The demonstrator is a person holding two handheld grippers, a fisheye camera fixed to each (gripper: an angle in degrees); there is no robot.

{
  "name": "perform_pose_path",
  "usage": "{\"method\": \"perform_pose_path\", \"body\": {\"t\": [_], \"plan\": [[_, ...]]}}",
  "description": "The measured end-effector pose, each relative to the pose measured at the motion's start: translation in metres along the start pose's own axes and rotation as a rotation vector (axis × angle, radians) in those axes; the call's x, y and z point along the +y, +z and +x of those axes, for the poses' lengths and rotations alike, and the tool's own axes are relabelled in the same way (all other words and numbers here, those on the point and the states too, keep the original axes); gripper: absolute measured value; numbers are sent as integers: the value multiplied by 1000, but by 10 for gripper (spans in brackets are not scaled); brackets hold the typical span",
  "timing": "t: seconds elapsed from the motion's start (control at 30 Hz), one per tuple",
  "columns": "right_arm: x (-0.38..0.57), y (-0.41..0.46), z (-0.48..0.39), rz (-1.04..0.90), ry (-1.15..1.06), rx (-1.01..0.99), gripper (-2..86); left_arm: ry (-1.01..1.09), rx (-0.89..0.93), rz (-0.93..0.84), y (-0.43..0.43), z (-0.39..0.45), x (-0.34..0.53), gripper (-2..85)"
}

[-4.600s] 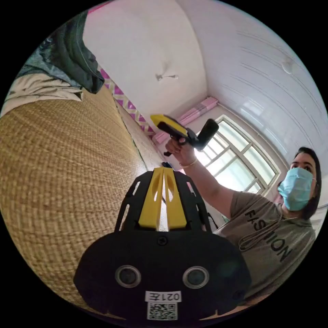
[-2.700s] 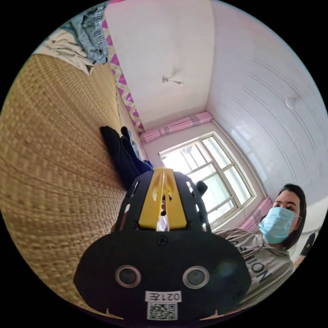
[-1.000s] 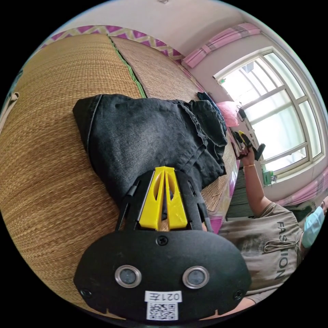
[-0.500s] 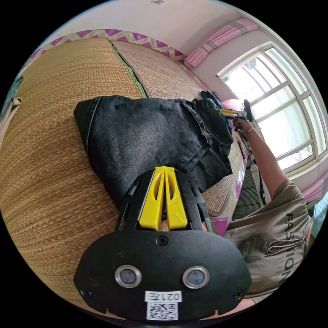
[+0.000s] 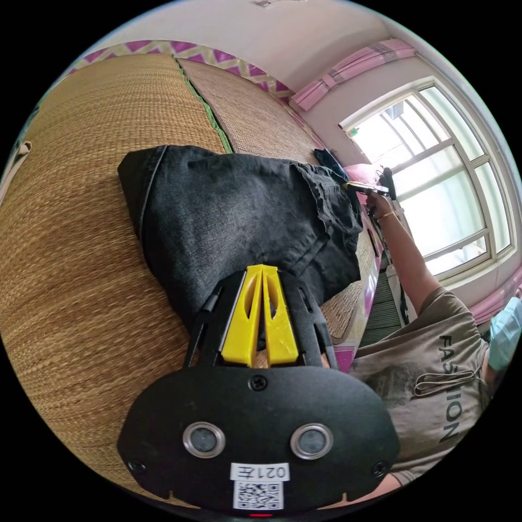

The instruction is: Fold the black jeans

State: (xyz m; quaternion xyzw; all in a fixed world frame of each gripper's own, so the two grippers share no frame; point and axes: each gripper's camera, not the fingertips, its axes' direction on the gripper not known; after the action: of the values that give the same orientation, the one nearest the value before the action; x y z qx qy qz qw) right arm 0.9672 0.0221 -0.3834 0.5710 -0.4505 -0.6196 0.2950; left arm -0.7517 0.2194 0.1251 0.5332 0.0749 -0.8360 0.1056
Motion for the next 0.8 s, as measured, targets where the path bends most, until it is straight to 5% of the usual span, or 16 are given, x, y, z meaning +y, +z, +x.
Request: {"method": "perform_pose_path", "body": {"t": [0.23, 0.37, 0.53, 0.67, 0.8], "plan": [[19, -128, -52, 258, 77, 78, 97, -3, 10, 2, -3, 3, 16, -9], [23, -71, -77, 51, 29, 244, 110, 17, -12, 11, -5, 13, 28, -9], [77, -176, 0, 288, 304, -59, 80, 146, 4, 159, -26, 66, 57, -7], [143, -291, -70, 484, 138, -138, 7, 429, -174, 120, 22, 172, 56, 21], [177, -331, -187, 427, -67, -103, -1, 554, -390, 58, 81, 223, 43, 88]]}}
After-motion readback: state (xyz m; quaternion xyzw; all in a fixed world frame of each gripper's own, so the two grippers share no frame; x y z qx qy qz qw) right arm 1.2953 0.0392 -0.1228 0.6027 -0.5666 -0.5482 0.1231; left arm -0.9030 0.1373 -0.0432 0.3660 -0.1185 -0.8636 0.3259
